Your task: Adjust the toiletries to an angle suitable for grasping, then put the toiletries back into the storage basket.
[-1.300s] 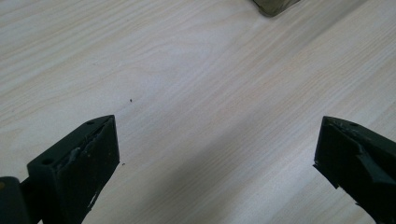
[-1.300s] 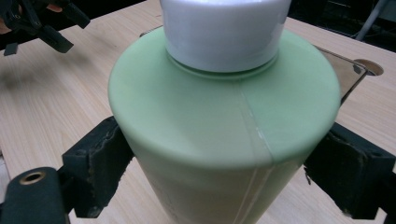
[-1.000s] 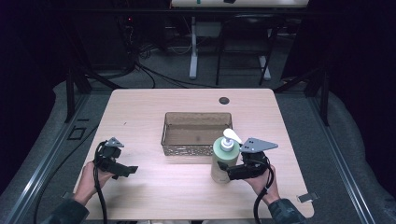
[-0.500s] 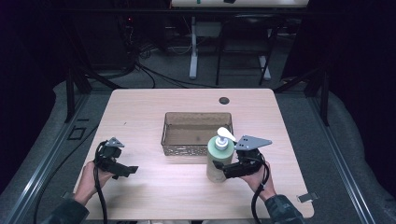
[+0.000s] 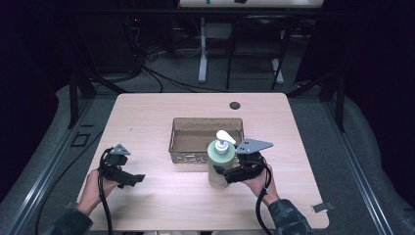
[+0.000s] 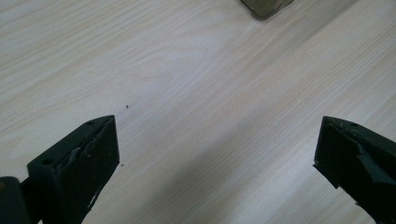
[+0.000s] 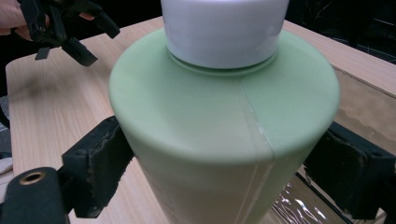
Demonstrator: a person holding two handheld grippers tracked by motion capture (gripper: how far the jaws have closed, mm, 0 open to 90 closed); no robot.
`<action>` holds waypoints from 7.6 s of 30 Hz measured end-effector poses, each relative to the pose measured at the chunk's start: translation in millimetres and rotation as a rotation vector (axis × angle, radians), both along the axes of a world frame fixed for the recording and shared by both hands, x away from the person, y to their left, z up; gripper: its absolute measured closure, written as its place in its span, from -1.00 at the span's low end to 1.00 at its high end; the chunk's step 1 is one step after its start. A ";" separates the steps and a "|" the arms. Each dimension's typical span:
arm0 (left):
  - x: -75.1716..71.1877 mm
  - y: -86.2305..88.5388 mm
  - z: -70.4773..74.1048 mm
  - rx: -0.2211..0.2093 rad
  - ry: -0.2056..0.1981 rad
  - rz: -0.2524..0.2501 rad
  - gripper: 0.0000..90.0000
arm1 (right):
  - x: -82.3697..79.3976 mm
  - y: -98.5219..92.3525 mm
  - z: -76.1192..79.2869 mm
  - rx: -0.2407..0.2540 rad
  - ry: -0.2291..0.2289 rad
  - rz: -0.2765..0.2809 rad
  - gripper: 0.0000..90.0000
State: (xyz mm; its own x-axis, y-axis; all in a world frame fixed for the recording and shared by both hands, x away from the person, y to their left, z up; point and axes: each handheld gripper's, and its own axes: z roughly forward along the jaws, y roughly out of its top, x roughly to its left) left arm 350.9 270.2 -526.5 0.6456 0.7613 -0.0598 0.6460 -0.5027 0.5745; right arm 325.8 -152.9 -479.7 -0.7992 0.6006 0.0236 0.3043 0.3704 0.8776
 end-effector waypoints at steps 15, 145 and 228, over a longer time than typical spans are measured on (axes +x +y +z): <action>-5.3 -10.0 6.8 0.002 -0.044 -0.019 -1.00 | 6.4 18.0 -2.8 0.023 -0.006 0.048 -0.74; -17.9 -114.7 55.2 -0.221 -0.281 -0.076 -0.72 | -9.9 -97.1 -32.3 -0.369 0.217 -0.366 -1.00; 33.3 -88.0 164.9 0.260 -0.064 -0.605 -0.99 | -5.3 -94.7 -42.2 -0.425 0.254 -0.300 -1.00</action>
